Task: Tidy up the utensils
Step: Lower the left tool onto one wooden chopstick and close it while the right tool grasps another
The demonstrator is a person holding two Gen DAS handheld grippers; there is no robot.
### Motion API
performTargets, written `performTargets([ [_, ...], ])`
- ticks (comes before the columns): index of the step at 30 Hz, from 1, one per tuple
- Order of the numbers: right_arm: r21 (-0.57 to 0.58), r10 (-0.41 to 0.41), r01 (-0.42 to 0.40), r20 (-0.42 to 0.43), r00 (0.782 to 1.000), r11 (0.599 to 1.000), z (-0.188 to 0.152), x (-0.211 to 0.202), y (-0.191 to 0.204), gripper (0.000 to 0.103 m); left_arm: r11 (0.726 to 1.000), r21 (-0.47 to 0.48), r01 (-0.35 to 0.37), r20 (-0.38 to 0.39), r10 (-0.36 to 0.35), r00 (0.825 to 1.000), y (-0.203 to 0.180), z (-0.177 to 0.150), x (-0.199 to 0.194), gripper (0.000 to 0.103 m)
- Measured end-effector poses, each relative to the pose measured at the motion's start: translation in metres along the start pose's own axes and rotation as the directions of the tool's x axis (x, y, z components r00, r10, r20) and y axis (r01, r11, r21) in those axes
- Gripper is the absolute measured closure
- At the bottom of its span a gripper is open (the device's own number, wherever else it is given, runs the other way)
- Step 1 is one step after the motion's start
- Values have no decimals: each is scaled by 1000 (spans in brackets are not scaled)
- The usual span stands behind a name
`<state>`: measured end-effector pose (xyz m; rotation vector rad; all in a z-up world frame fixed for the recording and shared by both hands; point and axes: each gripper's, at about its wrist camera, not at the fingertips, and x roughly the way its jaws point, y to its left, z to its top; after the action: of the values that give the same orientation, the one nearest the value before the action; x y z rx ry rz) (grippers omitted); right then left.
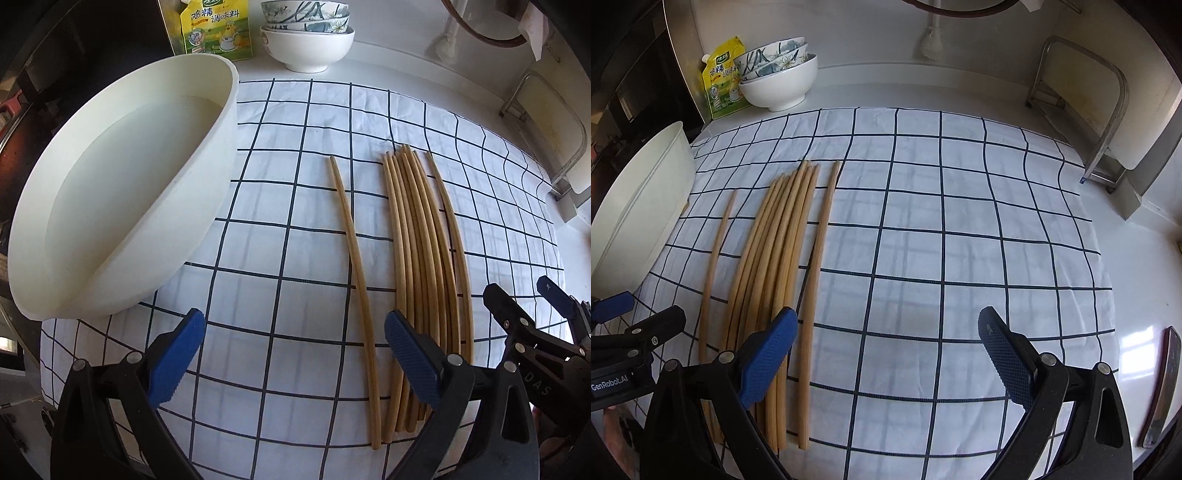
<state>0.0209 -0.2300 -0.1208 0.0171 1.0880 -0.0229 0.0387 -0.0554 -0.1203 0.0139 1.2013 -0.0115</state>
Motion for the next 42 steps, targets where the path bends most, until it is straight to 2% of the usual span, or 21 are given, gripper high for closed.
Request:
performTargets([
  [17, -83, 0, 0, 10, 1000, 997, -1, 22, 12, 10, 998, -57, -33, 1, 33, 999, -1, -2, 13, 7],
  [23, -86, 20, -16, 40, 999, 996, -1, 21, 12, 21, 997, -47, -62, 29, 63, 998, -5, -5, 15, 9],
  [26, -107, 38, -32, 50, 998, 994, -1, 19, 17, 35, 999, -31, -45, 36, 46, 998, -9, -7, 14, 21],
  [27, -118, 44, -37, 52, 998, 992, -2, 18, 20, 42, 999, -23, -33, 36, 33, 999, -11, -7, 14, 25],
  [28, -131, 50, -42, 52, 997, 990, -2, 16, 22, 52, 1000, -15, -19, 34, 20, 999, -13, -7, 13, 32],
  [29, -143, 54, -47, 51, 997, 989, -2, 15, 24, 57, 1000, -5, -17, 27, 17, 999, -16, -7, 13, 47],
  [31, -159, 61, -53, 44, 997, 986, -1, 12, 28, 80, 1000, 14, -10, 20, 10, 1000, -20, -7, 15, 58],
  [32, -163, 58, -51, 40, 998, 985, -1, 12, 29, 88, 1000, 20, 7, 16, -7, 1000, -20, -6, 15, 70],
  [33, -163, 55, -49, 36, 998, 985, 0, 12, 28, 96, 1000, 26, 11, 13, -11, 1000, -21, -5, 15, 76],
  [34, -160, 64, -58, 32, 997, 985, 0, 12, 28, 97, 999, 32, 18, 9, -18, 1000, -22, -4, 15, 87],
  [35, -156, 71, -66, 29, 997, 985, 0, 12, 27, 97, 999, 37, 22, 5, -23, 1000, -22, -4, 15, 93],
  [42, -88, 98, -97, 12, 995, 991, 2, 4, 22, 97, 996, 39, 76, -9, -76, 997, -13, 4, 11, 95],
])
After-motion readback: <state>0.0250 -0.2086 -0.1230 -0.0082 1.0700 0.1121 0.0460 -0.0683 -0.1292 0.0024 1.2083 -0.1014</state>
